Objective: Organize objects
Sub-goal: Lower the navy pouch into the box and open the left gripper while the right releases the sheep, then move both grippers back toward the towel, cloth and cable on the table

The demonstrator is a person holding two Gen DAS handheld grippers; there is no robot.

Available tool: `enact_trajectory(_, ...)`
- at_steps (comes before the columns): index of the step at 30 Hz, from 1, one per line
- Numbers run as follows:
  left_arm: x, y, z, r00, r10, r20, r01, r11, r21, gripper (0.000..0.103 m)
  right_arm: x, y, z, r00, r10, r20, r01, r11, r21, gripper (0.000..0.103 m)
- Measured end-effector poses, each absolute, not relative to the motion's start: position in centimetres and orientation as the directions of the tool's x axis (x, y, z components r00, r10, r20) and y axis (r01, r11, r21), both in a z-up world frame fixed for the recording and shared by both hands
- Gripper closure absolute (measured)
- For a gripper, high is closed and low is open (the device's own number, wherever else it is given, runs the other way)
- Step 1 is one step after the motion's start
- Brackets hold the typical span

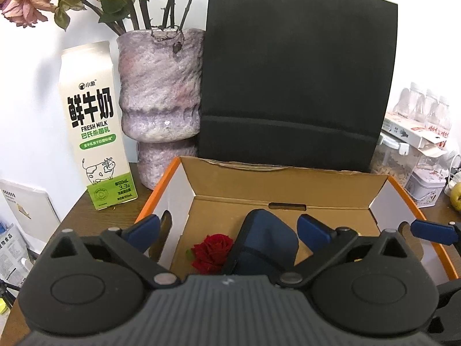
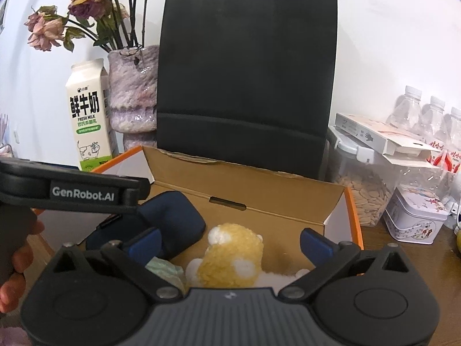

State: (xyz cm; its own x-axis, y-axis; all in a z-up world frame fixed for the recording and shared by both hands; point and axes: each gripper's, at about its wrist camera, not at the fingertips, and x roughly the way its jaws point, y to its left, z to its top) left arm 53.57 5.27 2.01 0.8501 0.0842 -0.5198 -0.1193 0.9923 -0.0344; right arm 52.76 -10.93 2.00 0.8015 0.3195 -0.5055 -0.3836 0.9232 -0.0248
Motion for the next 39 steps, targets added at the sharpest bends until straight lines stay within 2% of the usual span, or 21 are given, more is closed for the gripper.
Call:
enact_trajectory(19, 45.3, 4.6, 5.2, 0.904, 0.057, -0.424, -0.079, 0.996, -0.033, 0.0, 45.9, -11.9, 4.4, 0.823, 0.363, -0.436, -0.417, 0.908, -0.03, 0.0)
enact_trajectory(39, 37.3, 5.0, 6.1, 0.911, 0.046, -0.409, -0.073, 0.996, -0.051, 0.0, 38.2, -12.7, 4.8, 0.83, 0.367, -0.419, -0.422, 0.906, -0.041, 0.0)
